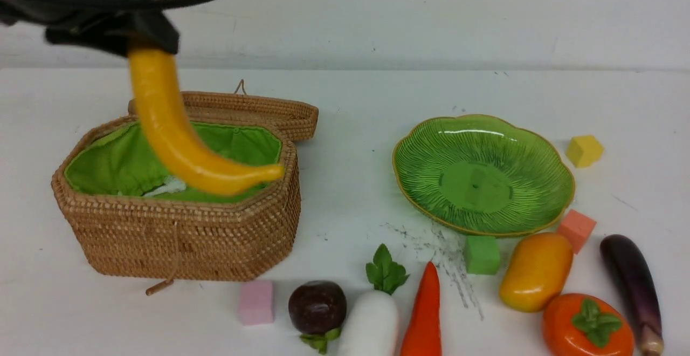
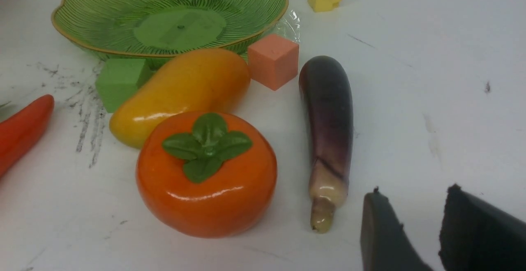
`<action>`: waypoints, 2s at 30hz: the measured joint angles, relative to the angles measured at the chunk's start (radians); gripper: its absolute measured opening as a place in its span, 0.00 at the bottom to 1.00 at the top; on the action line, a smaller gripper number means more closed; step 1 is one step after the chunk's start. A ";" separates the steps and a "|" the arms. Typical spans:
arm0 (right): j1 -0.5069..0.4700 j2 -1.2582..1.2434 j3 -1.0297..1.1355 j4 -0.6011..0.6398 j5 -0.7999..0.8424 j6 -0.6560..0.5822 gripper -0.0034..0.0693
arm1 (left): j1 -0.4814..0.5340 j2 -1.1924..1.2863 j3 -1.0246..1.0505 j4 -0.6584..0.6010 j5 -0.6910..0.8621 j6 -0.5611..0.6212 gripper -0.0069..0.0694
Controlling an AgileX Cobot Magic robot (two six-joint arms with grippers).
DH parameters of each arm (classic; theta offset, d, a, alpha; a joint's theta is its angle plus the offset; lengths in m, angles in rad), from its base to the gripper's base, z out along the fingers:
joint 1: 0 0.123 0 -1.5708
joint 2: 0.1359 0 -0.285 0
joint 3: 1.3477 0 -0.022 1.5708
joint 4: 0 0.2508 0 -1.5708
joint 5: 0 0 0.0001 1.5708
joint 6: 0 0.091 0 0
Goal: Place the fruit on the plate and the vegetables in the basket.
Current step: Use the left arm to grab a banana and put it into the right plate, then use the left arm to grab a carrot and put it into the left basket
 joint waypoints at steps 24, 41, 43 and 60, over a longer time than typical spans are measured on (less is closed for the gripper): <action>0.000 0.000 0.000 0.000 0.000 0.000 0.38 | -0.429 0.831 -0.710 0.214 -0.376 0.050 0.49; 0.000 0.000 0.000 0.000 0.000 0.000 0.38 | -0.434 0.830 -0.711 0.241 -0.319 -0.094 0.84; 0.000 0.000 0.000 0.000 0.000 0.000 0.38 | -0.434 0.827 -0.712 0.238 -0.299 -0.094 0.88; 0.000 0.000 0.000 0.000 0.000 0.000 0.38 | -0.432 0.334 -0.525 0.295 0.081 -0.077 0.84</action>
